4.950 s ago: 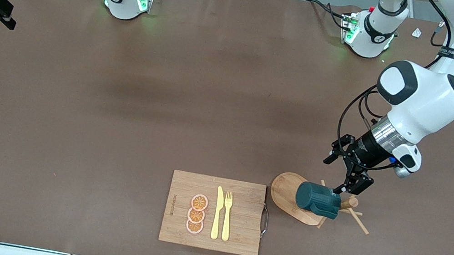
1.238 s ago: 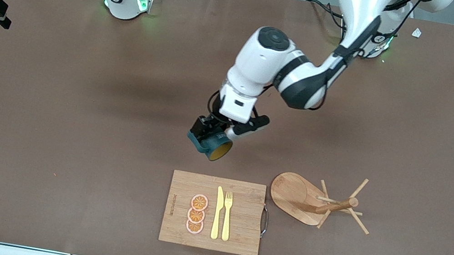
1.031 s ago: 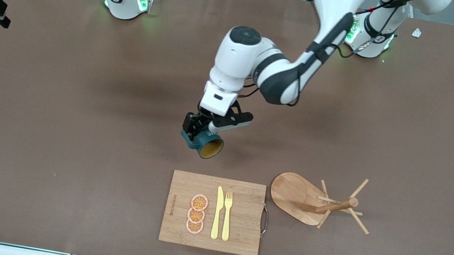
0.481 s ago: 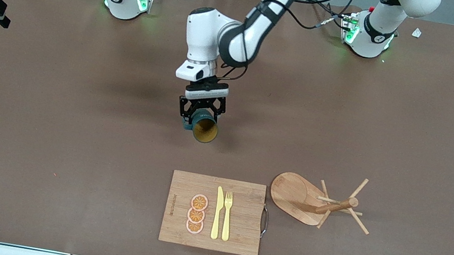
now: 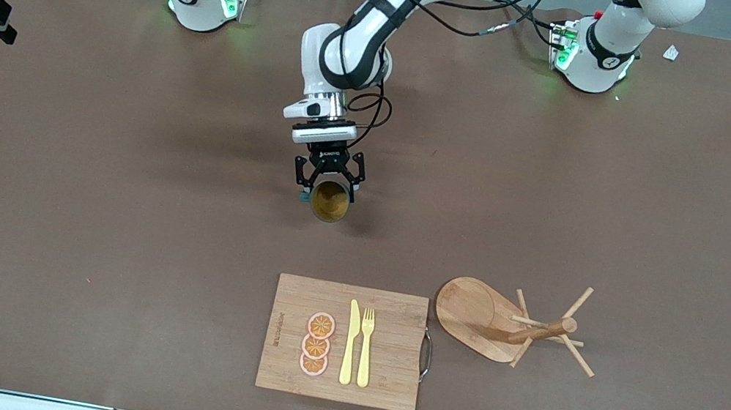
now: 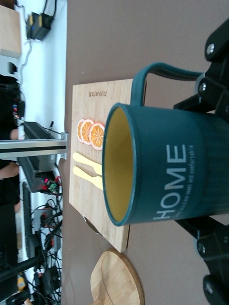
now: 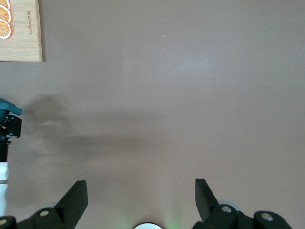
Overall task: Transfer cup from left to right arm and place
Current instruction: 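Lower the held mug onto the table with the left gripper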
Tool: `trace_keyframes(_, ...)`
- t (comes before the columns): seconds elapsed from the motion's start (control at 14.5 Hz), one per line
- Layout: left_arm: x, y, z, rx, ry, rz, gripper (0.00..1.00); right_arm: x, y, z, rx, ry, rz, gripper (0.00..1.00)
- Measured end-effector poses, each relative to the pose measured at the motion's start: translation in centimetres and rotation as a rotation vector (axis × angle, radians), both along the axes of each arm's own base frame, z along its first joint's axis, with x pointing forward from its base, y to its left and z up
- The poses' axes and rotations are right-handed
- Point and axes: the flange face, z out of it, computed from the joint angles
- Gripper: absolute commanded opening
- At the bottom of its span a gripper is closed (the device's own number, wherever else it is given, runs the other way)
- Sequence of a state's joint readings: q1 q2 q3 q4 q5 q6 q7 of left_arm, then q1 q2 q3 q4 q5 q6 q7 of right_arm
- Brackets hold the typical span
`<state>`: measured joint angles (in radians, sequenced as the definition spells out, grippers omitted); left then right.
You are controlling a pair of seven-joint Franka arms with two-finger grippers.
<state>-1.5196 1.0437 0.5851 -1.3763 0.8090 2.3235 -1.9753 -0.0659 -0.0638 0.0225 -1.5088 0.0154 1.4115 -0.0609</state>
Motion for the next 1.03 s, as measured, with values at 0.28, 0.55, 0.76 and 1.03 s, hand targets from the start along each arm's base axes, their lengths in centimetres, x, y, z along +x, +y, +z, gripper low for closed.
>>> trace_keyframes(0.28,-2.0,-0.8,-3.5,0.023,-0.125,-0.056,0.65,0.0,0.1,0.0,0.000,0.001,0.002,1.00)
trace_keyframes(0.55,-3.8,-0.8,-6.6,0.011,-0.221,-0.086,0.66,0.1,0.0,-0.1,0.000,0.002,0.000,1.00)
trace_keyframes(0.76,-4.5,-0.5,-8.7,-0.003,-0.255,-0.100,0.67,0.1,0.0,-0.1,0.000,0.002,0.000,1.00)
trace_keyframes(1.03,-4.9,-0.3,-9.9,-0.019,-0.268,-0.104,0.82,0.1,0.0,-0.2,0.000,0.003,0.000,1.00)
